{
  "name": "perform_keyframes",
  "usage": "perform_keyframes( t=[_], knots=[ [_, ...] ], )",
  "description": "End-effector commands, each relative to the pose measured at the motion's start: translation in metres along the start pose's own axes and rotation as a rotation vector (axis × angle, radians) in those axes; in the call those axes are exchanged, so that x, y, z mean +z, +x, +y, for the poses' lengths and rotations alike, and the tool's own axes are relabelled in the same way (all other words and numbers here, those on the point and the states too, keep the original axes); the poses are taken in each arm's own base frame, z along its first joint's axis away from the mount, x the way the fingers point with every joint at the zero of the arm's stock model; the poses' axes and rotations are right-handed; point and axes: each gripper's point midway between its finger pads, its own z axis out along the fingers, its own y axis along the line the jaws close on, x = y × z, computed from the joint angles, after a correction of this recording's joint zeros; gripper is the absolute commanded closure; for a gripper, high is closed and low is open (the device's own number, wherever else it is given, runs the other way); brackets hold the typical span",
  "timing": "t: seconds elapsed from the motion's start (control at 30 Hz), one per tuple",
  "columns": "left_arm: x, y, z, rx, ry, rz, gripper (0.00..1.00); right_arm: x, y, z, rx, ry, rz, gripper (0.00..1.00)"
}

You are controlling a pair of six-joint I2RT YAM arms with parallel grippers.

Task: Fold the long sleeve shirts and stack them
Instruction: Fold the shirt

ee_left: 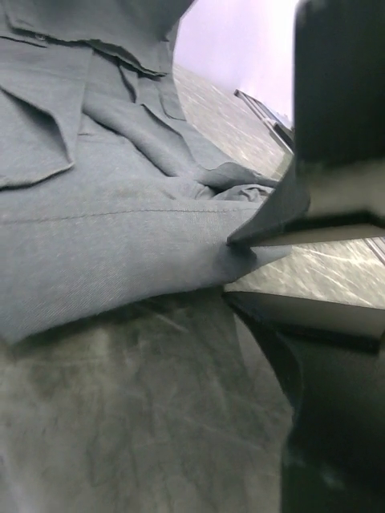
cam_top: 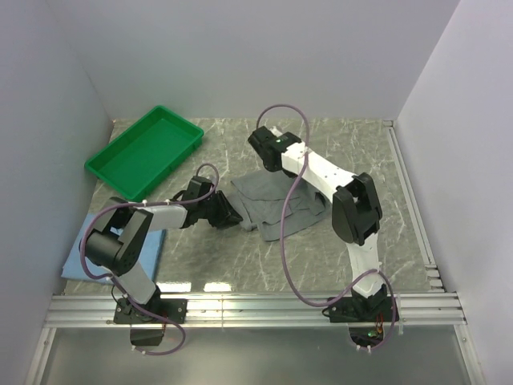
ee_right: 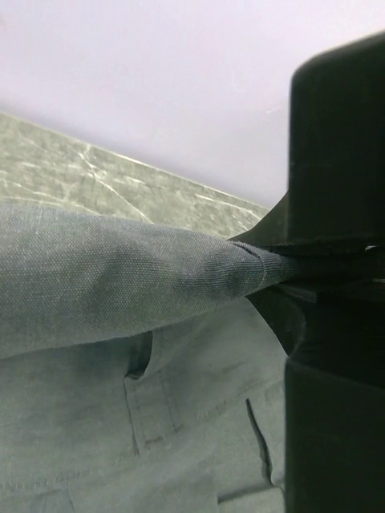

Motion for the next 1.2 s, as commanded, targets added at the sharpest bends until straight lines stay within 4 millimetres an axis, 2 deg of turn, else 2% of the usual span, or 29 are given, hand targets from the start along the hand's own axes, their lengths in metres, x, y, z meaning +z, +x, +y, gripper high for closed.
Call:
perform_keyframes(
  t=[0.0, 0.2, 0.4, 0.7, 0.9, 1.07, 1.1, 1.17],
  knots=[
    [0.005, -0.002, -0.004, -0.011, 0.028, -0.011, 0.69, -0.016, -0.007, -0.002, 0.023, 0.104, -0.031, 1.00],
    [0.008, 0.000, 0.002, -0.020, 0.010, -0.012, 0.86, -0.021, -0.001, 0.022, 0.012, 0.151, -0.016, 1.00],
    [0.007, 0.001, 0.003, -0.011, 0.006, -0.012, 0.94, -0.032, 0.000, 0.048, -0.005, 0.159, -0.028, 1.00],
    [0.007, 0.003, 0.001, -0.004, 0.005, -0.011, 0.98, -0.047, -0.008, 0.094, 0.044, 0.072, -0.072, 0.94],
    [0.009, 0.006, 0.003, -0.008, 0.004, -0.005, 0.99, -0.050, -0.011, 0.125, 0.090, -0.063, -0.094, 0.94],
    [0.009, 0.006, 0.004, -0.011, 0.002, -0.008, 0.99, -0.059, -0.014, 0.138, 0.139, -0.168, -0.137, 0.94],
    [0.009, 0.007, 0.004, -0.012, 0.001, -0.007, 0.99, -0.058, -0.009, 0.141, 0.134, -0.176, -0.135, 0.95],
    [0.009, 0.006, 0.005, -0.012, -0.001, -0.007, 1.00, -0.063, -0.012, 0.140, 0.151, -0.200, -0.163, 0.95]
  ],
)
